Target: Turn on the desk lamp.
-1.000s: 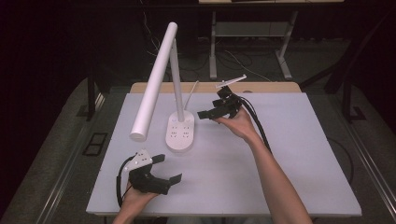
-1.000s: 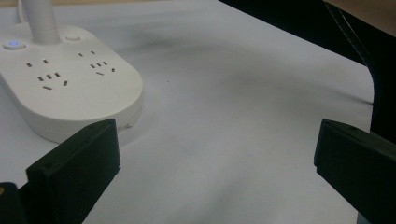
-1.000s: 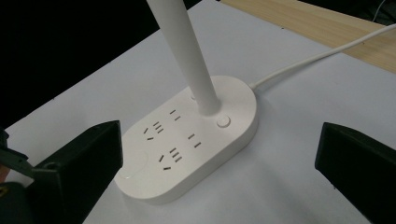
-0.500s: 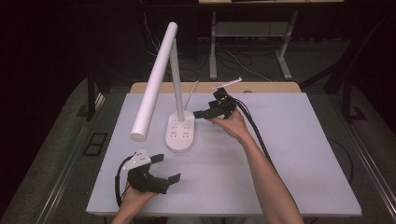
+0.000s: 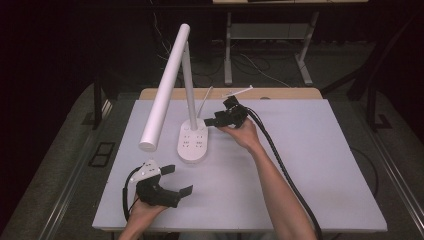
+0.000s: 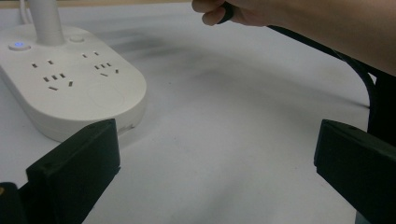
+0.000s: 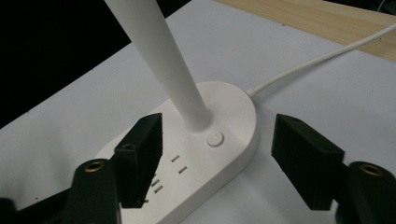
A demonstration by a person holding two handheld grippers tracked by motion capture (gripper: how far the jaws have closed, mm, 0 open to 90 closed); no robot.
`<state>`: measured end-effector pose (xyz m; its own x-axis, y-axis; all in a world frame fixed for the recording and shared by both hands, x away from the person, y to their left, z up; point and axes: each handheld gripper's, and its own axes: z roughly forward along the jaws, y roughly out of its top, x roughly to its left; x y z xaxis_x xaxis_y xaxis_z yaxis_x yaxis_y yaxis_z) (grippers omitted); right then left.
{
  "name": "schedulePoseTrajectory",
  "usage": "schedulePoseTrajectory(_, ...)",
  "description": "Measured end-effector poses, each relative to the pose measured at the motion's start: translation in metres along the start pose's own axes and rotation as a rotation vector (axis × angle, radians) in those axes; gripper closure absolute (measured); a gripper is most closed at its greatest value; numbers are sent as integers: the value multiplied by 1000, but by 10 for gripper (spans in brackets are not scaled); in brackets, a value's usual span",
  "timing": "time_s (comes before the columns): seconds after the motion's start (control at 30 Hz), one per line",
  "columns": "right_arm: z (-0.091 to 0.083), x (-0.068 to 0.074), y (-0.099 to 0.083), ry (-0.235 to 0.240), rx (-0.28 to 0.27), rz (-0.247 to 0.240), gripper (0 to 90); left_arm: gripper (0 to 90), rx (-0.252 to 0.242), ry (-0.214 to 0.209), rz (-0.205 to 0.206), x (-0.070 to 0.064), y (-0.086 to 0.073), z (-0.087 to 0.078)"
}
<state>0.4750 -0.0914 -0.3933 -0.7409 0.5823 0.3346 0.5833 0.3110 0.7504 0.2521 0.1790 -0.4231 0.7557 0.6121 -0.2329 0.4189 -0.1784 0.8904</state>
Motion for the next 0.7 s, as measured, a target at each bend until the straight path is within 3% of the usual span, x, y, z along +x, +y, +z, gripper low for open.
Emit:
schedulePoseTrajectory(0.5, 23, -4, 0, 27, 25, 37, 712, 0, -5, 3, -6, 2, 0, -1)
schedulePoseTrajectory(0.7, 31, -5, -4, 28, 19, 29, 860, 0, -4, 0, -3, 2, 1, 0)
